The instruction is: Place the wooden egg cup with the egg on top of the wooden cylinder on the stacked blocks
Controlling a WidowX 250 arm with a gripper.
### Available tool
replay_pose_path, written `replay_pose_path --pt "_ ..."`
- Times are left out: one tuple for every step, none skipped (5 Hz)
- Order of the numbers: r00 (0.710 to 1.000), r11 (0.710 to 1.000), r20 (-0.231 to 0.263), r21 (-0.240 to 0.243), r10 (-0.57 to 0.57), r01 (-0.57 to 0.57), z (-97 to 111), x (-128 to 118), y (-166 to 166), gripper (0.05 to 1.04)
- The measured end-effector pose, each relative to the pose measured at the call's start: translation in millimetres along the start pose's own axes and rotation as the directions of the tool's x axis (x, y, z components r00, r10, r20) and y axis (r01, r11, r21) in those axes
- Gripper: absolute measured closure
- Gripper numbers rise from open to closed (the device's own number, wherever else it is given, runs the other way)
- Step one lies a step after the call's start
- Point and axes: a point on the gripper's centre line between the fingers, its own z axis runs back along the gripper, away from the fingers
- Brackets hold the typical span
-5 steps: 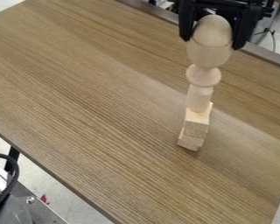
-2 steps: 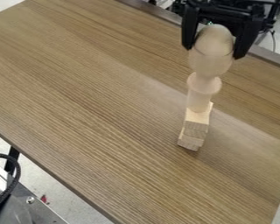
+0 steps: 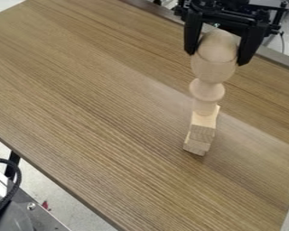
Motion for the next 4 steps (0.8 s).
replay_pose_path --pt "1.000 1.000 -0.005 0.004 0.002 -0.002 0.0 -0.8 0.6 0.212" --pt "1.000 1.000 -0.006 0.004 -0.005 0.005 0.1 -2.0 -0.7 0.212" --pt "1.000 1.000 -0.006 0.004 -0.006 0.006 1.5 -1.6 -1.4 0.212" --pt "1.000 1.000 0.003 -0.007 -0.003 0.003 4.1 0.6 -3.1 0.212"
